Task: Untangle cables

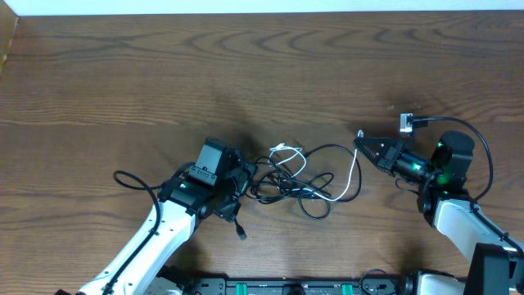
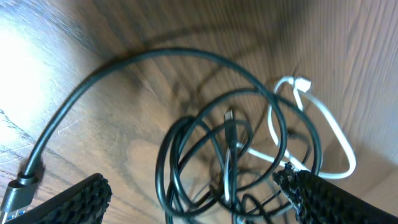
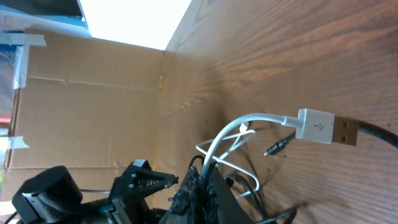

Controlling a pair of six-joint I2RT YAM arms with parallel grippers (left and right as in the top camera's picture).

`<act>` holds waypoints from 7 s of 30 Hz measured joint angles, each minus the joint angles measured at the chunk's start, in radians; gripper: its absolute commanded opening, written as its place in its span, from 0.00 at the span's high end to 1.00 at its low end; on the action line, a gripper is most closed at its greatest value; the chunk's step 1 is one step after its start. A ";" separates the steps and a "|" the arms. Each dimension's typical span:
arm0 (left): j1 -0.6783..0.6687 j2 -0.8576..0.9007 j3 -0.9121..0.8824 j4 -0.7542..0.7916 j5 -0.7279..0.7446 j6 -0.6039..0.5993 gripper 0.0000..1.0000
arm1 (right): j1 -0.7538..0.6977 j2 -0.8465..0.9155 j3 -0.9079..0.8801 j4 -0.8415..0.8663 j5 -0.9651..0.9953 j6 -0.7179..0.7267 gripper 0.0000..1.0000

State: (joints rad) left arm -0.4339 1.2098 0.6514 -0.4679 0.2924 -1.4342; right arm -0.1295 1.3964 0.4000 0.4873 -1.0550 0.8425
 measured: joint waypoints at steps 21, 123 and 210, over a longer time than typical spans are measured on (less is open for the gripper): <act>-0.232 0.230 0.000 0.125 -0.093 -0.211 0.62 | 0.000 0.000 0.000 -0.020 -0.003 -0.036 0.95; 0.229 -0.184 0.008 -0.072 0.098 -0.275 0.92 | 0.877 0.000 0.006 0.085 0.574 -0.497 0.61; 0.085 -0.101 0.008 0.166 0.082 -0.351 0.92 | 0.848 -0.348 0.010 -0.219 0.595 -0.679 0.69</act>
State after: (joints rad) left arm -0.3492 1.1091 0.6590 -0.3016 0.3744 -1.7847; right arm 0.7185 1.0481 0.4099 0.2687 -0.4599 0.1638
